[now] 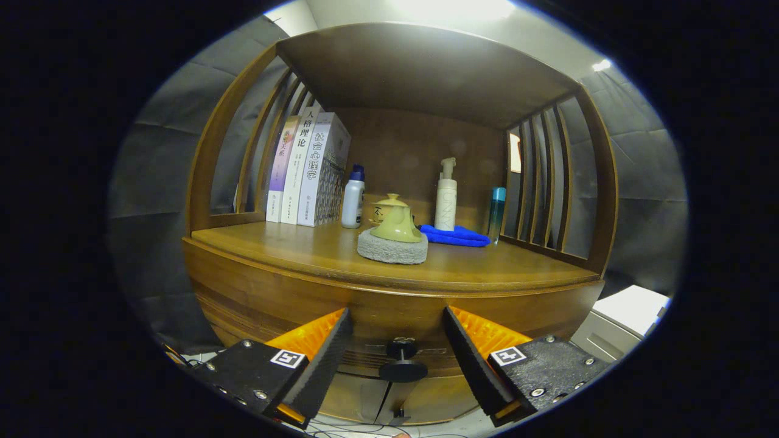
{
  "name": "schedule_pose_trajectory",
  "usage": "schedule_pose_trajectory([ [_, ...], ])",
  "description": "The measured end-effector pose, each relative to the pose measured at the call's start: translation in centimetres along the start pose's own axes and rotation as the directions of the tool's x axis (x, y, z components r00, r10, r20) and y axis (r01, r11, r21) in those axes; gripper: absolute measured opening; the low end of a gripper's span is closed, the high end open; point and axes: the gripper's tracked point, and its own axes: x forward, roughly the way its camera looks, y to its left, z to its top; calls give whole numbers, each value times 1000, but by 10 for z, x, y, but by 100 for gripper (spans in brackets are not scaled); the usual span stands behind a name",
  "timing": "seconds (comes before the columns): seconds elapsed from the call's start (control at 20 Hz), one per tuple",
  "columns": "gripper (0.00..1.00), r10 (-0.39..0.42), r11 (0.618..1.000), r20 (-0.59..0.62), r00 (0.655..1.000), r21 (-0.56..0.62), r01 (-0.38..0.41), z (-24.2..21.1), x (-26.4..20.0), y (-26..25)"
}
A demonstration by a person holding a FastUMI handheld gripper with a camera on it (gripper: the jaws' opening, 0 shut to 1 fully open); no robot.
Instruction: Pull open the drawer, take out the items inside it, and place them on the countertop above the cabinet.
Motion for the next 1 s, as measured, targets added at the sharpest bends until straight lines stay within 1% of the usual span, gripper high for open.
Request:
schedule_pose_trajectory([
  [0.05, 95, 5, 1000, -6, 1000, -1, -5, 1, 0, 0],
  [0.1, 95, 31, 1000, -18, 999, -1, -31, 4, -1, 2],
  [0.15, 95, 57, 998, -13, 998, -1, -57, 15, -6, 3],
  [0.2, 95, 58, 998, 0, 998, -5, -58, 28, -10, -1],
  [0.3, 95, 43, 999, 33, 999, -29, -42, 65, -21, -12],
  [0.4, 95, 41, 998, 76, 996, -50, -37, 112, -39, -20],
  [0.5, 95, 43, 998, 124, 991, -46, -37, 160, -64, -28],
  [0.6, 94, 63, 998, 154, 986, -22, -61, 198, -94, -31],
  [0.75, 94, 59, 998, 149, 987, 22, -62, 227, -138, -47],
  [0.85, 94, 38, 996, 138, 990, 77, -49, 235, -163, -59],
  [0.95, 94, 45, 988, 139, 989, 141, -64, 241, -182, -63],
  [1.0, 94, 52, 985, 144, 988, 155, -74, 244, -190, -66],
])
